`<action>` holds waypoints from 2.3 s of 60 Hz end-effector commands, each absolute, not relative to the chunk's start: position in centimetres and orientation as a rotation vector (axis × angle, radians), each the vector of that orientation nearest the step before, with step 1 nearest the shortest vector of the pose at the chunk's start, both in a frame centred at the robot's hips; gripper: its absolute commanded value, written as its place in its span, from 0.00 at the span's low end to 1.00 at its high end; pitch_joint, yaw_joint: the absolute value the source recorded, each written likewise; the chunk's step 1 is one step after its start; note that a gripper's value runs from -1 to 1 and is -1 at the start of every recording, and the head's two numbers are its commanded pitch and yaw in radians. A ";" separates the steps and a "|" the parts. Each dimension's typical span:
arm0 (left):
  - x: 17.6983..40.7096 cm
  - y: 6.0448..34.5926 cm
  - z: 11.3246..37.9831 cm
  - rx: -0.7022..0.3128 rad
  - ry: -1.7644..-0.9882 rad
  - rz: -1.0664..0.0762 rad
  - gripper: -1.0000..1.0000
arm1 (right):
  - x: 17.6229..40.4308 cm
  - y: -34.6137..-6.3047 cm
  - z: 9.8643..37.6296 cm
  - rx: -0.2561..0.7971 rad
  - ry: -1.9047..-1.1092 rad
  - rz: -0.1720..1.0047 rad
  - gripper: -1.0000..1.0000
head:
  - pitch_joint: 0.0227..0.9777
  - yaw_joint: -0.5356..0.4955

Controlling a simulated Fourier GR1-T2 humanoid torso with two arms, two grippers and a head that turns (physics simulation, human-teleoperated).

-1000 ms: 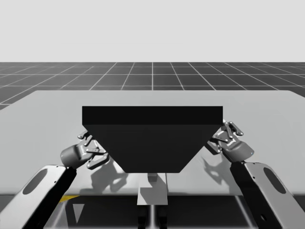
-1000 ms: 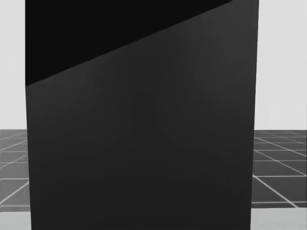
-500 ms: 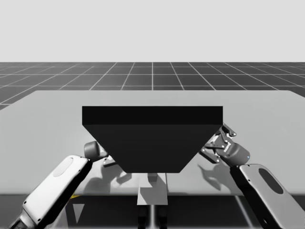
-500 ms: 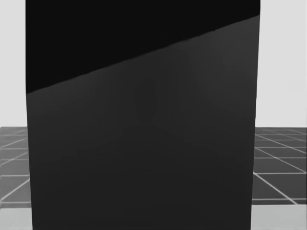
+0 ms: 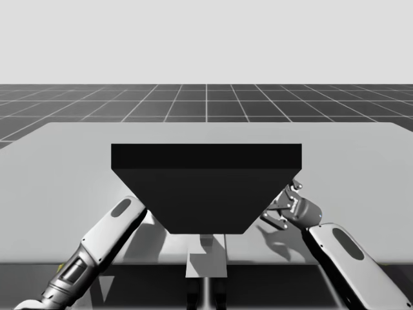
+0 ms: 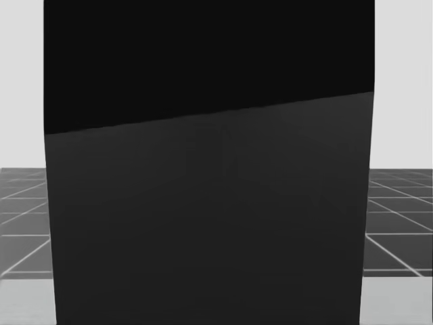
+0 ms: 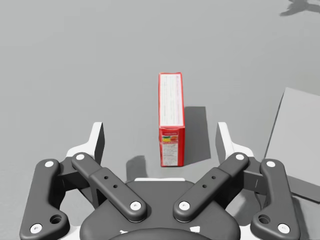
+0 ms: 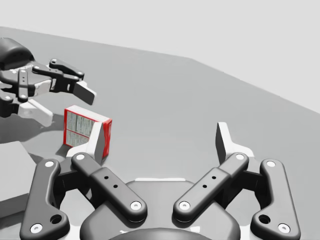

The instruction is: Reach around the screen and pick up the object behind it.

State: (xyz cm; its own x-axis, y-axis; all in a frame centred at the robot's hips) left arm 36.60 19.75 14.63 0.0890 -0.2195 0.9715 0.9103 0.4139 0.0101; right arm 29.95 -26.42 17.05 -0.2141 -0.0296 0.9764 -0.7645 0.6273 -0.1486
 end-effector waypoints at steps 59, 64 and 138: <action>38.2 19.8 12.7 -0.698 -1.106 -0.967 1.00 | 29.6 -25.7 15.6 0.689 -1.625 0.826 0.00 | 0.14 0.49; 37.6 21.8 13.3 -0.670 -1.131 -0.945 1.00 | 29.6 -25.8 15.6 0.686 -1.627 0.826 0.00 | 0.14 0.49; 32.9 36.3 33.5 -0.279 -1.703 -0.704 1.00 | 29.1 -26.0 16.2 0.674 -1.641 0.837 0.00 | 0.09 0.50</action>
